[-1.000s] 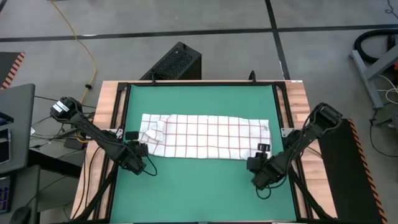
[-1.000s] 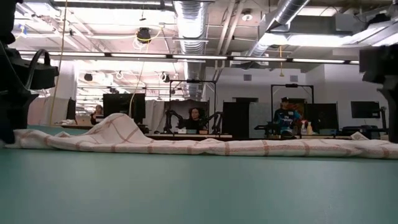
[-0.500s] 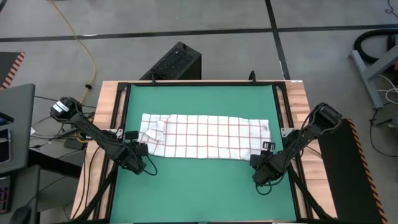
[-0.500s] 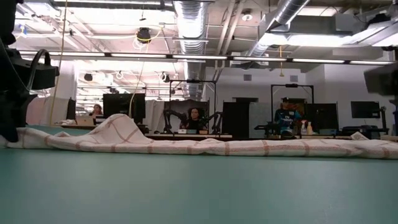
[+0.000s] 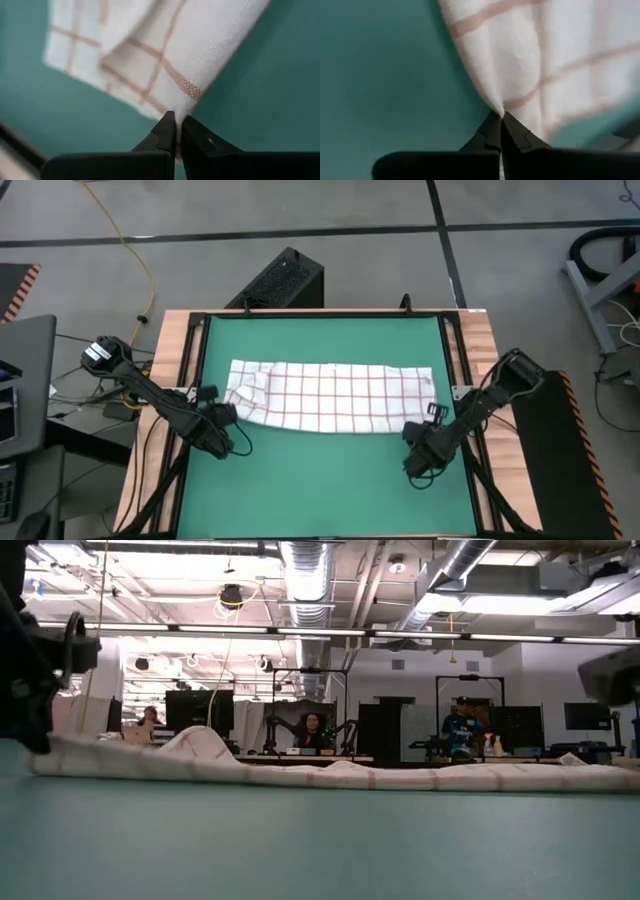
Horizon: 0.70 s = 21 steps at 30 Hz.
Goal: Roll towel
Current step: Roll the white towel
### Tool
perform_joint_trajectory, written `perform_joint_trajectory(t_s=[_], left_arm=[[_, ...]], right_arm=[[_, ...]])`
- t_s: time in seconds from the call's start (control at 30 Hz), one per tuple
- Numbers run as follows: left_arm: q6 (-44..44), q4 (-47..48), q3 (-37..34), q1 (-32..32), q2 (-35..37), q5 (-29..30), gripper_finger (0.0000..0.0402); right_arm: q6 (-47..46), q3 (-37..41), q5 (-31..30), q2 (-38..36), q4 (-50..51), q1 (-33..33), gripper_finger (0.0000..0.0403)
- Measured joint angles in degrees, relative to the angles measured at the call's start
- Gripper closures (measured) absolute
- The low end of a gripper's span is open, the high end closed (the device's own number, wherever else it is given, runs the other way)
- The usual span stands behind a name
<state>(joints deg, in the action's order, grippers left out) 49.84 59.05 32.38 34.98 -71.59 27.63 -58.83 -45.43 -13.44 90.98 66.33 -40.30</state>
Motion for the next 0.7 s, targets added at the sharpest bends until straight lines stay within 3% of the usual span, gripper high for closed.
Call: perform_joint_trajectory(t_s=[0.13,0.3,0.43,0.63,0.7], left_arm=[[5.78,10.32,5.78,0.02,0.0,1.76,0.0401],[13.11,23.75,14.21,0.02,0.0,5.42,0.0401],[17.49,30.97,22.23,0.0,0.08,10.8,0.0401],[10.56,30.87,31.01,-1.85,0.78,14.66,0.0401],[10.14,30.9,32.62,-2.78,0.74,16.99,0.0401]], right_arm=[[-5.51,-5.23,-4.53,-0.11,11.05,-0.97,0.0398],[-15.92,-12.84,-14.8,-0.13,24.19,-1.83,0.04],[-18.83,-16.94,-25.34,-2.45,23.99,-0.61,0.0401],[-16.9,-23.09,-40.47,-6.31,23.51,3.7,0.0402],[-13.24,-25.09,-42.96,-7.53,23.83,5.51,0.0402]])
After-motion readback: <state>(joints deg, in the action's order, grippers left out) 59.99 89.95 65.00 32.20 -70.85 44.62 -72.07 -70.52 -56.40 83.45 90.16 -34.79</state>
